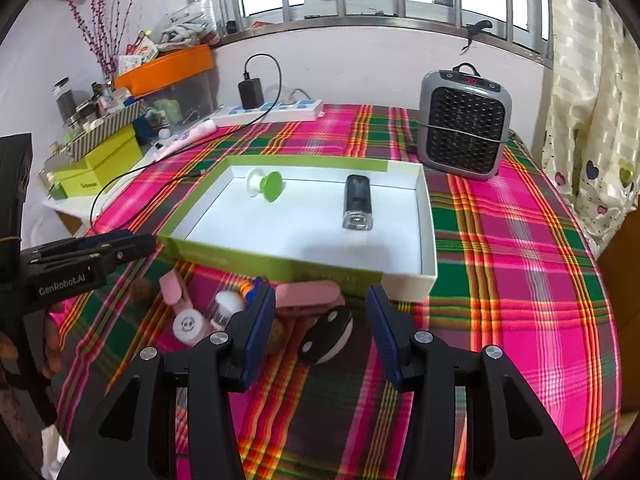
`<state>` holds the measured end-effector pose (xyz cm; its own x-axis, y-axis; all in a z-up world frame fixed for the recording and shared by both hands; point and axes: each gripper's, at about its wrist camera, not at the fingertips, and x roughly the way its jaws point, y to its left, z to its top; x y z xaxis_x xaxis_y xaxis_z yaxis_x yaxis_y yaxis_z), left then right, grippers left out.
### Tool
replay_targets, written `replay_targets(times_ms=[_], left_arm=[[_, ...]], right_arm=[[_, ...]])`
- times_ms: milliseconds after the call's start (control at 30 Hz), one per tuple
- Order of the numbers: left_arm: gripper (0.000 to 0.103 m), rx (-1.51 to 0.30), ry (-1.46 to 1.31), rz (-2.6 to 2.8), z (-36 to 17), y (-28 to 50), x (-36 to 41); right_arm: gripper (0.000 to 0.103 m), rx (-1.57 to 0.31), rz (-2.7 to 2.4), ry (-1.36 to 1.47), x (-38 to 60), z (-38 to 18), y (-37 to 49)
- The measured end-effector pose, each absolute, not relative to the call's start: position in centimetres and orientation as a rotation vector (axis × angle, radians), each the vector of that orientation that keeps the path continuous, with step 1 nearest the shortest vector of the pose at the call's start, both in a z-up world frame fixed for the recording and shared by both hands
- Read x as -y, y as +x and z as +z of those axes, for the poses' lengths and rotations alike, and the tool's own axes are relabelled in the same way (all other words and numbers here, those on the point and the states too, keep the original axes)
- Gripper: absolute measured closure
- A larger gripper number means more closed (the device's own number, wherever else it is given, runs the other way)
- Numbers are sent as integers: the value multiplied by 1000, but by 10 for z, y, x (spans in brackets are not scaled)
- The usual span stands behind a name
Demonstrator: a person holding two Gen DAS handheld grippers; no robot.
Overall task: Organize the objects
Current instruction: 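Withdraw both tools from the lid and move them toward the walnuts, then grasp one walnut with the left tool while the right tool grasps the other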
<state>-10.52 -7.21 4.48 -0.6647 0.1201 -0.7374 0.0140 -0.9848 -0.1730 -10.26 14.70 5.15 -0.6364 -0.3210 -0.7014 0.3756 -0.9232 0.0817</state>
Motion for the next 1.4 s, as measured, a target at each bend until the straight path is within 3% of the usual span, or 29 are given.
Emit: replay_targets(times_ms=[1400], left_arm=[[54,253,-1296,2719,11,-89,75]], right_arm=[[55,-211,-2401,1107,-112,19,-92]])
